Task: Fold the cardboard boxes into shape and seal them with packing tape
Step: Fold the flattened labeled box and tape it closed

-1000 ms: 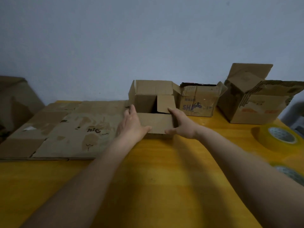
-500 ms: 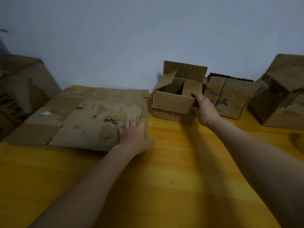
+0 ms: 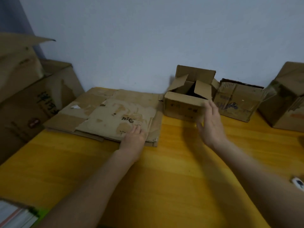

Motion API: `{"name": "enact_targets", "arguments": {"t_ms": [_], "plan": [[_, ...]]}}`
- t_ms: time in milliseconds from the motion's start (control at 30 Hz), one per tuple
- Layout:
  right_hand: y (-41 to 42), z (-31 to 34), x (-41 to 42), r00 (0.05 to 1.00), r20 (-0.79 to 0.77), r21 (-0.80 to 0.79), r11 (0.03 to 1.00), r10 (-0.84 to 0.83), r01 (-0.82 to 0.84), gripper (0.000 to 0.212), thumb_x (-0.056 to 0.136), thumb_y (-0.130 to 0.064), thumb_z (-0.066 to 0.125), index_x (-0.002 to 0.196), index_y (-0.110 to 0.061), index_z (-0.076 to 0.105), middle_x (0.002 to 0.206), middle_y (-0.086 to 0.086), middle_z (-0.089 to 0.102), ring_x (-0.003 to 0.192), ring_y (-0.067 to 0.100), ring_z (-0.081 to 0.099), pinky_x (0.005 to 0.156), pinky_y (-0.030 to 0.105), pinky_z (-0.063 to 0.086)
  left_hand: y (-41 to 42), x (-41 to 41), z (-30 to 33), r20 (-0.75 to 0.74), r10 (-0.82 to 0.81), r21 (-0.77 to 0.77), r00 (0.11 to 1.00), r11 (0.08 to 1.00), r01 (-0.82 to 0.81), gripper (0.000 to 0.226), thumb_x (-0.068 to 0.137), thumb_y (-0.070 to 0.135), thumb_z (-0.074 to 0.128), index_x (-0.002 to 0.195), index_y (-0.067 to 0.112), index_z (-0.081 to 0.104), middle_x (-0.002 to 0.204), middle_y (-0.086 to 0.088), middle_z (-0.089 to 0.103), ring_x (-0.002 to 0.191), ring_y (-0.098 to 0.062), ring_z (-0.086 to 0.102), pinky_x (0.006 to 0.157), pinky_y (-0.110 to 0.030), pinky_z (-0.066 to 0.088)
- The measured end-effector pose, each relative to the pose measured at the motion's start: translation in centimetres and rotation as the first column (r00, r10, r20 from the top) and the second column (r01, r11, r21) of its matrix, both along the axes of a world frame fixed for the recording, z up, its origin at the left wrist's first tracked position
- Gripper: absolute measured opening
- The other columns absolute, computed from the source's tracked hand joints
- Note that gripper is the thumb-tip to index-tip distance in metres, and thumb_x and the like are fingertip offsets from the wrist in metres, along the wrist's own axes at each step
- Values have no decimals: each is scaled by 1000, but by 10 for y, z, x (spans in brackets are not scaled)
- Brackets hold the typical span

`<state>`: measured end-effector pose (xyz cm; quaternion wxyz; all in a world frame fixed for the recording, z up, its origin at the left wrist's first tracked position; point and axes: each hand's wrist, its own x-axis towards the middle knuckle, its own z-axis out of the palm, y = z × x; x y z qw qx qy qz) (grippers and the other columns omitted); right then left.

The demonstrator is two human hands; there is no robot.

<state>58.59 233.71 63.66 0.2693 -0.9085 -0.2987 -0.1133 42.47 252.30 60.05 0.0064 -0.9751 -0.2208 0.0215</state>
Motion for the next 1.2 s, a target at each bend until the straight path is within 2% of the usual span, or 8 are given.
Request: {"name": "enact_targets", "arguments": {"t_ms": [200,333,500,633,733,800,933,1200], "plan": [[-21,-13,-64,994,-83,14,998,65,-64,66,93,-27,57,149,-22,22,160,-2,6,147,18,8,117,36,19,-71,-14,74,86,-128,165,988,980,113,31,92,0,48,121,8,51,115,-11,59,104,-26,56,72,-32,38],[-51,-2,-81,954,-154,15,966,256,-257,82,87,-13,66,150,-31,18,159,-6,7,146,14,8,117,33,17,-141,-23,114,105,-392,104,914,918,382,33,93,1,45,124,11,51,119,-13,58,111,-32,55,78,-39,39],[-116,6,-91,949,-195,124,966,249,-228,28,88,-4,62,115,-9,65,120,5,63,118,24,53,101,42,42,-193,-39,115,404,-620,60,673,752,657,43,95,-1,43,131,20,53,111,-5,64,98,-24,60,75,-34,45],[-171,17,-84,943,-270,255,959,193,-123,17,85,-3,65,96,-16,69,99,1,69,95,24,63,86,46,49,-224,-43,109,702,-518,71,488,733,676,45,89,9,62,132,17,53,122,-3,63,116,-18,55,106,-33,40],[-207,24,-71,892,-370,440,894,261,-80,20,86,-9,67,100,-22,71,99,-4,72,94,12,67,82,31,52,-248,-47,94,847,-460,161,266,700,696,32,88,7,59,119,11,61,112,-3,66,107,-14,59,93,-23,48],[-226,24,-65,877,-402,512,859,264,-24,16,84,-12,69,90,-27,72,88,-16,72,82,-4,66,68,12,50,-258,-52,76,818,-437,79,374,730,678,25,88,7,55,108,16,67,100,3,68,94,-9,61,81,-23,52],[-251,19,-58,832,-497,594,796,247,118,15,83,-14,70,90,-27,69,90,-17,69,84,1,64,68,17,49,-260,-49,56,486,87,-624,870,731,275,24,93,22,56,115,28,63,114,8,65,98,-4,59,87,-28,52],[-256,22,-69,684,-622,624,769,380,140,25,84,-17,70,106,-22,61,104,-5,66,96,13,62,77,24,50,-249,-18,92,136,511,-990,849,43,133,67,90,46,57,146,17,32,141,-16,44,120,-32,53,99,-46,48]]}}
